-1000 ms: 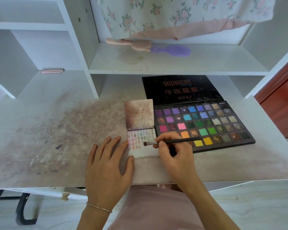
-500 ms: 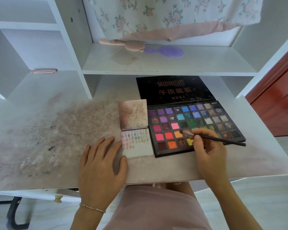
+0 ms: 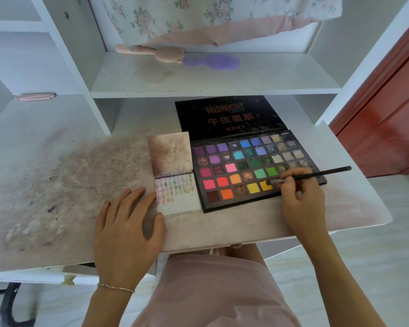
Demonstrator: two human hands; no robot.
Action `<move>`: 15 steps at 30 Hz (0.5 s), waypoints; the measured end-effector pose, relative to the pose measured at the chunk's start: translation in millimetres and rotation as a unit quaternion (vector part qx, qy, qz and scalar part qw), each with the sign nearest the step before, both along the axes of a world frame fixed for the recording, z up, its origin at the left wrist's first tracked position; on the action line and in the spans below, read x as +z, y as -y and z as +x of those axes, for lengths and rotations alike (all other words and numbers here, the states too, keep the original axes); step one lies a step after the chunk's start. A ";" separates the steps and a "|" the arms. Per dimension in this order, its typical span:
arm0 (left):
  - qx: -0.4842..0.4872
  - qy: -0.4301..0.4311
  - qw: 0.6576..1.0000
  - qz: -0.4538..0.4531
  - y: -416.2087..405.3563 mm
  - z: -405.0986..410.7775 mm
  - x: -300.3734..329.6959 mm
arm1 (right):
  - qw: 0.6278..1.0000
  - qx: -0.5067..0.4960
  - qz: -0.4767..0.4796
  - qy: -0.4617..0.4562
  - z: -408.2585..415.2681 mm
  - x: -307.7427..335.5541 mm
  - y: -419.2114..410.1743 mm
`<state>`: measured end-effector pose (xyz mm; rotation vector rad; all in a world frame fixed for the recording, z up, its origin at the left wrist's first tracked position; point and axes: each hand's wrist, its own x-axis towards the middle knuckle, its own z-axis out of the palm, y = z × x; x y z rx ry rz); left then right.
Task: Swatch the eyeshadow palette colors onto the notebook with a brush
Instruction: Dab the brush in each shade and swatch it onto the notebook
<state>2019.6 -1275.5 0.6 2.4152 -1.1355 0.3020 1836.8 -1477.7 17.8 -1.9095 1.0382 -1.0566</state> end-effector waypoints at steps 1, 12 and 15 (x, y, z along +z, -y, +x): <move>0.000 -0.001 1.000 0.002 0.0 -0.1 0.1 | 1.000 0.002 0.000 -0.006 0.0 -0.4 0.2; 0.003 0.007 1.000 0.000 0.3 0.4 -1.3 | 0.999 0.010 -0.021 -0.039 1.8 1.1 -1.3; 0.001 0.007 1.000 0.003 0.0 0.9 -2.1 | 0.999 0.024 -0.017 -0.045 2.2 2.1 -1.4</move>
